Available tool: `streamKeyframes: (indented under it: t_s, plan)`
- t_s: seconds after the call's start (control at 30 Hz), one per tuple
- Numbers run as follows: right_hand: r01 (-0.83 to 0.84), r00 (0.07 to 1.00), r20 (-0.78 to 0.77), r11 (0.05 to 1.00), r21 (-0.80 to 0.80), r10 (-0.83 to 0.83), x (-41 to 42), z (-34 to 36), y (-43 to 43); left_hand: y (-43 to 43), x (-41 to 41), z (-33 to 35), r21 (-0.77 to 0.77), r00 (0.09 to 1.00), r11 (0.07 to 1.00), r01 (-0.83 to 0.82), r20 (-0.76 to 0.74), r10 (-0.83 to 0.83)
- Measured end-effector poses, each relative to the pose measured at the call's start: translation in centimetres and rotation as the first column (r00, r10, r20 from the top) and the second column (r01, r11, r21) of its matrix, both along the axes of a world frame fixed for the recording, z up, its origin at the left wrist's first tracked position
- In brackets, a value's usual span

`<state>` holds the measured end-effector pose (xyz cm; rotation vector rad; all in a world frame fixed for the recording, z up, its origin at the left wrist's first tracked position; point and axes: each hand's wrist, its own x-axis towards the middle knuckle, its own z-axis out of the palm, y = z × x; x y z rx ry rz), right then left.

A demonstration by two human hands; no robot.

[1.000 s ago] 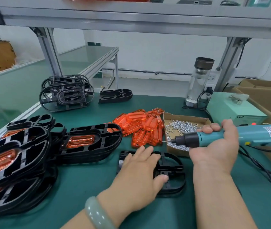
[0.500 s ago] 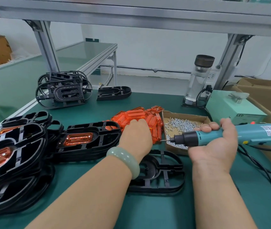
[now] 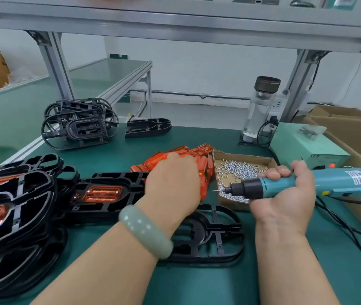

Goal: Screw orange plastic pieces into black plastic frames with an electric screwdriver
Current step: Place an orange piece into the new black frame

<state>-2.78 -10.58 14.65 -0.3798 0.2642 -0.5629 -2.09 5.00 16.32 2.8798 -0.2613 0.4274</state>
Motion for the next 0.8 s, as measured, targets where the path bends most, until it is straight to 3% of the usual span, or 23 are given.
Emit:
streamKeyframes:
  t_s: [0.1, 0.2, 0.33, 0.6, 0.8]
  plan:
    - [0.014, 1.0, -0.005, 1.0, 0.004, -0.014, 0.0, 0.1, -0.1, 2.5, -1.9, -0.7, -0.236, 0.987, 0.959, 0.158, 0.077, -0.143]
    - [0.015, 1.0, -0.007, 1.0, 0.016, -0.015, -0.2, 0.2, 0.0, 4.1, -3.6, -2.3, -0.499, 0.964, 0.827, 0.259, 0.079, -0.254]
    - [0.021, 1.0, 0.001, 1.0, 0.015, -0.021, -0.4, 0.3, 0.1, 4.8, -4.4, -4.8, -0.709, 0.948, 0.644, 0.288, 0.114, -0.298]
    - [0.023, 1.0, -0.001, 1.0, -0.006, -0.023, -0.4, 0.4, 0.1, 4.4, -4.5, -5.2, -0.882, 0.884, 0.35, 0.317, 0.14, -0.447]
    - [0.024, 1.0, 0.001, 0.999, -0.022, -0.024, -0.4, 0.5, 0.2, 4.2, -4.6, -5.1, -0.905, 0.875, 0.296, 0.307, 0.146, -0.462]
